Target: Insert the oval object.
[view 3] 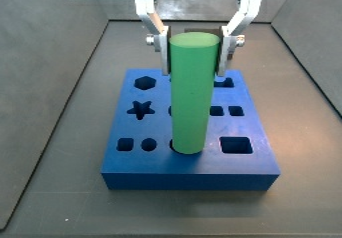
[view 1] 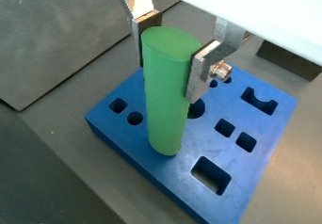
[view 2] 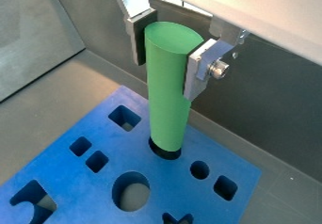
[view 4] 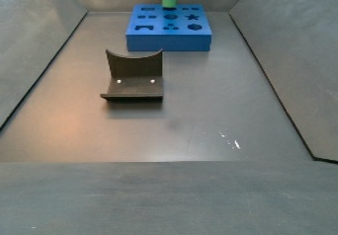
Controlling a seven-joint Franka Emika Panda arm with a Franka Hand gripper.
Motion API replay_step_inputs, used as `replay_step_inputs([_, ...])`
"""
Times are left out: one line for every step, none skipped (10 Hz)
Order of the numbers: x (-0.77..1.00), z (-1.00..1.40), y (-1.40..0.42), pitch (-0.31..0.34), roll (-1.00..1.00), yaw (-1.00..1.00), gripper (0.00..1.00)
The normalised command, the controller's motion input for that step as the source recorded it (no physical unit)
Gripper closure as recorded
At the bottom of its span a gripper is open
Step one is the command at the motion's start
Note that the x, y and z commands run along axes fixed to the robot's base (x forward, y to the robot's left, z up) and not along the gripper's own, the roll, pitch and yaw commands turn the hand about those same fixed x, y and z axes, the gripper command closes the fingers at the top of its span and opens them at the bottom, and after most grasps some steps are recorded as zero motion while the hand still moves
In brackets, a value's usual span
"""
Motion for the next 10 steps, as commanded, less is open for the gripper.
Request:
replay_step_inputs([0.00, -0.35, 0.15, 0.000, 0.04, -0.09, 1.00])
replay_step_inputs([0.00, -0.35, 0.13, 0.000, 0.00, -0.09, 1.00])
replay_step_inputs([0.00, -0.39, 0.09, 0.000, 0.00, -0.09, 1.00])
replay_step_inputs([0.01, -0.46, 0.00, -0.007, 0.00, -0.14, 1.00])
replay_step_inputs([0.00, -0.49, 0.00, -0.064, 0.00, -0.20, 1.00])
replay_step_inputs([0.00, -0.51, 0.00, -0.093, 0.00, -0.17, 1.00])
replay_step_inputs([0.08, -0.50, 0.00, -0.077, 0.00, -0.13, 1.00])
replay_step_inputs([0.21, -0.45, 0.00, -0.004, 0.00, -0.13, 1.00])
replay_step_inputs([0.05, -0.26, 0.00, -0.040, -0.06, -0.08, 1.00])
replay_step_inputs([0.02, -0.09, 0.00, -0.020, -0.03, 0.00, 1.00])
